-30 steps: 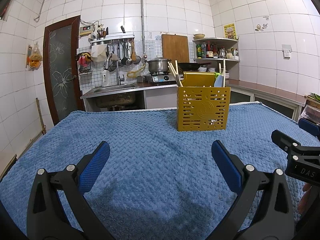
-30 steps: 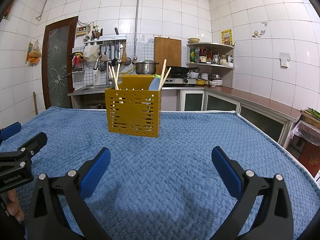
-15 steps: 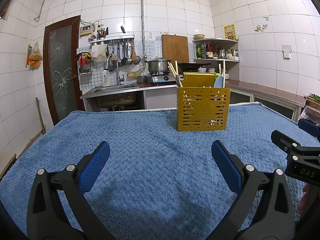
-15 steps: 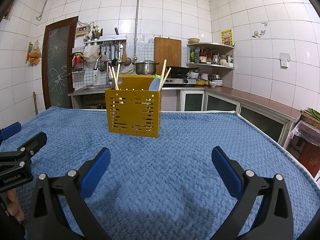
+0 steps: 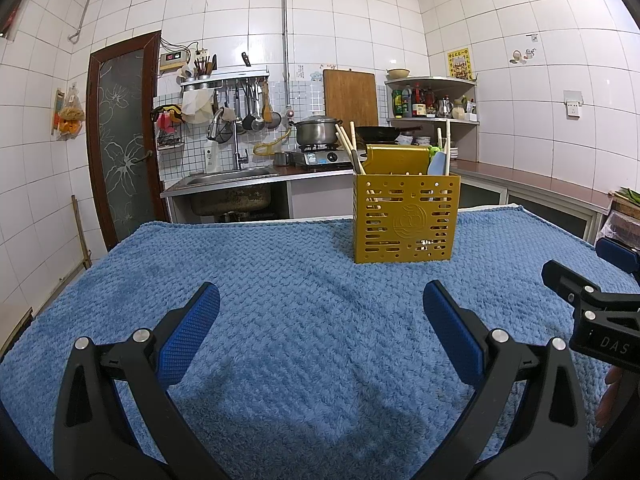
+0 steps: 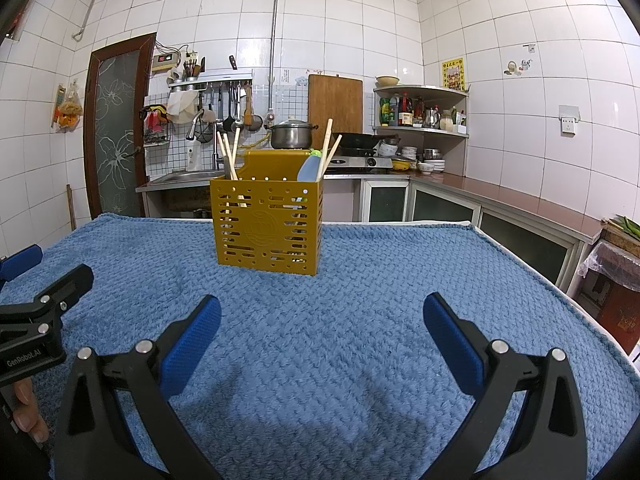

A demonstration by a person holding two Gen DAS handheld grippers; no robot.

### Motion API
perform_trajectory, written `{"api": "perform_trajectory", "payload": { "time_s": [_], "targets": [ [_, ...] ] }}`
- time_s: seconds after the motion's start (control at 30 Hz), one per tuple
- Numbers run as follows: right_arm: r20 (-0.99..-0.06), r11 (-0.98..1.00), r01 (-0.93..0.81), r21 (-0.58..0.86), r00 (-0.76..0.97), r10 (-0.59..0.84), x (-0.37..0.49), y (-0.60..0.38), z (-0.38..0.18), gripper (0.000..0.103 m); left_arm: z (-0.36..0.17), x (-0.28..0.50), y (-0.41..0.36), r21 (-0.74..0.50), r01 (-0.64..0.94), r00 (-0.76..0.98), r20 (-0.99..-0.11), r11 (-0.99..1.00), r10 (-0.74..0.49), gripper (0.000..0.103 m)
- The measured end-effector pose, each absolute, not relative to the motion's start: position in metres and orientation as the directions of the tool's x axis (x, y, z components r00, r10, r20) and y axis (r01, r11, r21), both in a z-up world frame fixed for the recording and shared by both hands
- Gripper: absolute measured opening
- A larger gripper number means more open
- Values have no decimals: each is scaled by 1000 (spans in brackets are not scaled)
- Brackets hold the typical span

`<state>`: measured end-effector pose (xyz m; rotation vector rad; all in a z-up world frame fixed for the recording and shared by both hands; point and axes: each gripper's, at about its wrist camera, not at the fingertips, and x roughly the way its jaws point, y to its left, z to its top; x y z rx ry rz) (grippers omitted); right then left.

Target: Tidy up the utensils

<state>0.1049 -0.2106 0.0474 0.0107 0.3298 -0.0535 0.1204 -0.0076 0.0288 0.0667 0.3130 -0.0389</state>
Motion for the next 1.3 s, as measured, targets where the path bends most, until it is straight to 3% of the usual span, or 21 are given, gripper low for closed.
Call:
{"api": "perform_trajectory", "payload": {
  "time_s": [1.3],
  "targets": [
    [-325, 999, 54, 2, 944, -50, 105, -211, 47, 99, 31, 120, -8, 61, 54, 950, -311, 997, -32, 98]
  ]
}}
